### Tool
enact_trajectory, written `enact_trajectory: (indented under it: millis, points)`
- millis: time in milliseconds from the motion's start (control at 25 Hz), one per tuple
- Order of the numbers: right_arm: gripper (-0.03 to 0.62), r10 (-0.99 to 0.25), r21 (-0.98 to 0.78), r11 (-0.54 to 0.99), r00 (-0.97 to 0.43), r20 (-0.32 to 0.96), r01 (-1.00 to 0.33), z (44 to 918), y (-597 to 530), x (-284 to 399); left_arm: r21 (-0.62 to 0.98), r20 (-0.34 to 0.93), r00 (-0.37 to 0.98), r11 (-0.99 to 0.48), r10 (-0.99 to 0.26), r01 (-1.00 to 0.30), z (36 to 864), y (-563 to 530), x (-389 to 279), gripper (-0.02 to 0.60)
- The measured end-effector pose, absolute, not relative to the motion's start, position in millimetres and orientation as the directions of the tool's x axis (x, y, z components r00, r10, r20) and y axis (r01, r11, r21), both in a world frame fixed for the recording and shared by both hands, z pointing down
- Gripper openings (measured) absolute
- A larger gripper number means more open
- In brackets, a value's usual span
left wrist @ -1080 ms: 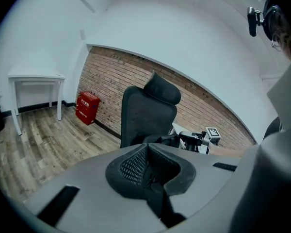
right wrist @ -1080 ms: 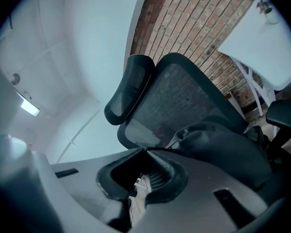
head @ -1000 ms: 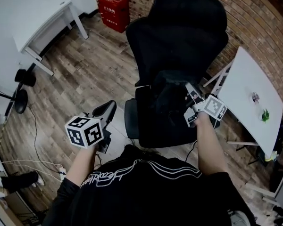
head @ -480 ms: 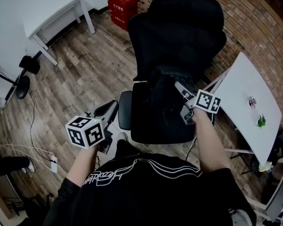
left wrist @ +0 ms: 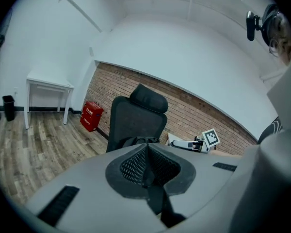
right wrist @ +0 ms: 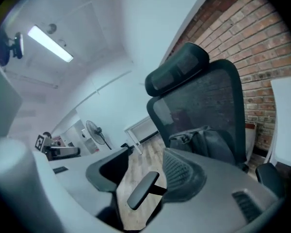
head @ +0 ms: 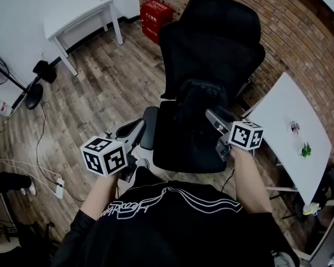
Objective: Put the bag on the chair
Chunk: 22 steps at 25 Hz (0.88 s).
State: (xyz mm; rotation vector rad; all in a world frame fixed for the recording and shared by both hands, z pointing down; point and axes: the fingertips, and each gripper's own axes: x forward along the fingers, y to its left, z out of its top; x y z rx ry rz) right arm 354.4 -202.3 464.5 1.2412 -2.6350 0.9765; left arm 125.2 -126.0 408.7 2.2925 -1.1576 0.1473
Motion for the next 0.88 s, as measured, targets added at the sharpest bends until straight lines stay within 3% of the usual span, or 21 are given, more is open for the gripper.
enact_trajectory:
  millis: [120, 200, 560, 880]
  points:
    - [0.125, -0.650, -0.465, 0.560, -0.712, 0.266, -0.685, 440, -168, 341, 0.434, 0.313, 0.644, -0.498, -0.698, -0.751, 402, -113, 142, 0.034]
    - [0.000, -0.650, -0.418, 0.595, -0.717, 0.251, -0.687, 430, -148, 338, 0.435, 0.297, 0.660, -0.518, -0.690, -0.737, 399, -106, 154, 0.034]
    - [-0.006, -0.588, -0.458, 0.674, -0.796, 0.142, -0.579, 398, -86, 340, 0.454, 0.231, 0.744, -0.607, -0.627, -0.652, 385, -79, 205, 0.034]
    - [-0.006, -0.565, -0.472, 0.678, -0.810, 0.156, -0.564, 417, -67, 339, 0.454, 0.224, 0.777, -0.642, -0.589, -0.618, 400, -68, 226, 0.034]
